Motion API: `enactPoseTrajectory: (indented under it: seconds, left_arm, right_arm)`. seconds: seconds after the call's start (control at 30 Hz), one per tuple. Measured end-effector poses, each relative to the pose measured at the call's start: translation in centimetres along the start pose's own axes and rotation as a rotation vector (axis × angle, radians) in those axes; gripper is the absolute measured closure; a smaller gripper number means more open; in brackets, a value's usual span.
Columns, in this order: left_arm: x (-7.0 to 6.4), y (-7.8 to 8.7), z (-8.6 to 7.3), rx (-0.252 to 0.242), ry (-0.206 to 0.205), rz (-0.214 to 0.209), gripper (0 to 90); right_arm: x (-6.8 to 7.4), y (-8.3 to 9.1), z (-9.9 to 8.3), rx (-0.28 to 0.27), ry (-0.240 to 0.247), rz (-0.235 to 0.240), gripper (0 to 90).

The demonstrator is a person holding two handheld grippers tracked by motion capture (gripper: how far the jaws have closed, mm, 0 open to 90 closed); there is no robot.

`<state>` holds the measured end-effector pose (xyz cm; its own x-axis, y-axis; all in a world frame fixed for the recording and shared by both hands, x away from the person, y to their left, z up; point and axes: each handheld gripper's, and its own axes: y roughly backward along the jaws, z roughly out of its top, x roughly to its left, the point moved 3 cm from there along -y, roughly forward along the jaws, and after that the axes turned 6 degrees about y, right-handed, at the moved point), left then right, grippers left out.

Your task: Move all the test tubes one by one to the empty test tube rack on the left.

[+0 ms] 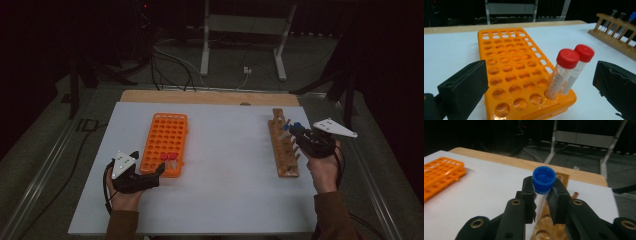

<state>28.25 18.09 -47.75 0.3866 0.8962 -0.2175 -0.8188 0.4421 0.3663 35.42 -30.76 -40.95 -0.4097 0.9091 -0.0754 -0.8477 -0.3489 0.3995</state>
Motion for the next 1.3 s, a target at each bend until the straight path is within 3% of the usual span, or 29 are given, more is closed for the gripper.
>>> enactPoseTrajectory:
  seconds: [0.2,0.57,0.83,1.07,1.2,1.3]
  left_arm:
    - [-0.7,0.7,0.9,-0.039,-0.007,-0.019,0.8]
    - [-3.9,0.8,2.8,-0.045,-0.066,-0.087,0.8]
    - [-7.2,-0.3,4.2,-0.059,-0.086,-0.172,4.0]
    - [-9.8,-1.4,4.9,-0.072,-0.129,-0.237,2.6]
    - [-11.3,-2.7,4.5,-0.047,-0.156,-0.275,2.5]
    - [-12.3,-3.7,4.0,-0.018,-0.192,-0.273,2.5]
  right_arm:
    - [1.5,-0.5,-0.8,0.019,0.016,0.046,77.2]
    - [4.5,-1.6,-1.9,0.049,0.028,0.165,77.1]
    - [6.6,-1.9,-1.7,0.066,0.051,0.235,77.1]
    - [8.2,-1.6,-1.3,0.076,0.073,0.29,77.1]
    - [9.1,-1.3,-1.0,0.068,0.079,0.317,77.0]
    - [9.7,-1.2,-0.9,0.067,0.08,0.333,76.9]
